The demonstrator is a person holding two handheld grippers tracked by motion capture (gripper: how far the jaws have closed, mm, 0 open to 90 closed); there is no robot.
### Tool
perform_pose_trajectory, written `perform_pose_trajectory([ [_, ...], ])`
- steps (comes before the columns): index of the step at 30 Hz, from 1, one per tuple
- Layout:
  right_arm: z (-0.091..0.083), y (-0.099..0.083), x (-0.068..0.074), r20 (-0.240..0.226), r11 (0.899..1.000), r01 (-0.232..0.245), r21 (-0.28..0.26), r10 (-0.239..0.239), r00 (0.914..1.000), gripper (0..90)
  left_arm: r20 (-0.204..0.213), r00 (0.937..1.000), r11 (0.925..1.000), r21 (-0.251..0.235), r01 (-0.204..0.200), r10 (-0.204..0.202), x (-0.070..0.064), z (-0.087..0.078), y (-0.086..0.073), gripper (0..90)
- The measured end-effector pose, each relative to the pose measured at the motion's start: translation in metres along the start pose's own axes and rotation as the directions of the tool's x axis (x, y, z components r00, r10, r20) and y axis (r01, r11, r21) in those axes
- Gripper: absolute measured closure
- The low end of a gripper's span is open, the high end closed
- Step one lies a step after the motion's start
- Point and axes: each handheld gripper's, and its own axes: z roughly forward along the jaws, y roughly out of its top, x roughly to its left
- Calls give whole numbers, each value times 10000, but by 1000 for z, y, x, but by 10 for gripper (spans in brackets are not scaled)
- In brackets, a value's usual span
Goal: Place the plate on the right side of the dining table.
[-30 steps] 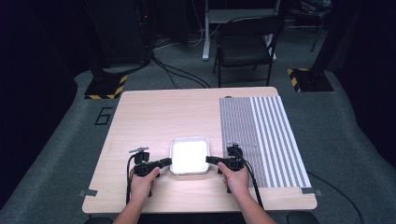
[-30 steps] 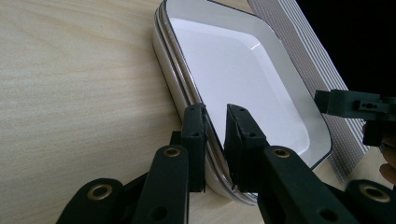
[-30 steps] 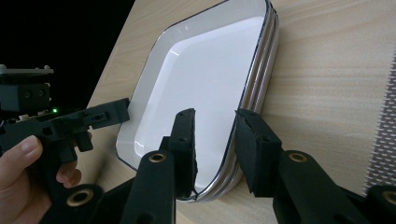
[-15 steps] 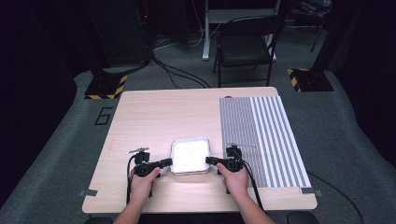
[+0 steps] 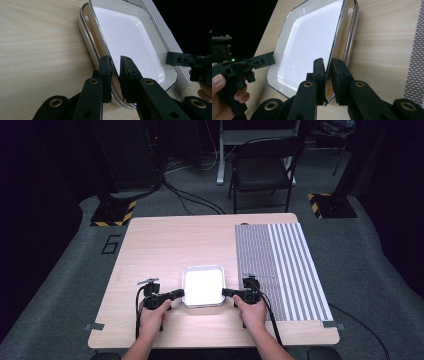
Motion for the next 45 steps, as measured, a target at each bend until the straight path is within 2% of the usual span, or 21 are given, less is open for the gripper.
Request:
perform_pose_trajectory([
  [3,-1,0,-2,-104,9999,-150,40,150,9998,837,-1,10000,10000,-33,-15,15,-1,0,0,799],
  [8,-1,1,-1,49,9997,-244,68,244,9997,843,-68,9999,9999,22,-142,142,-3,0,0,797],
  [14,-2,3,3,504,9997,58,235,-70,9987,854,-191,9996,9996,189,-201,205,-5,1,-1,805],
  [17,-2,4,5,661,9995,158,278,-176,9977,858,-322,9992,9996,109,-242,245,-7,1,-1,811],
  [23,-3,3,6,551,9995,108,285,-124,9984,858,-410,9987,9996,26,-296,297,-8,-1,0,820],
  [33,-9,6,8,246,9997,-12,251,6,9997,857,-260,9993,9995,-125,-277,273,-15,-6,5,821],
  [45,-24,9,13,33,9998,175,67,-175,9998,854,-183,9984,9981,-281,-542,537,-26,-11,9,825],
])
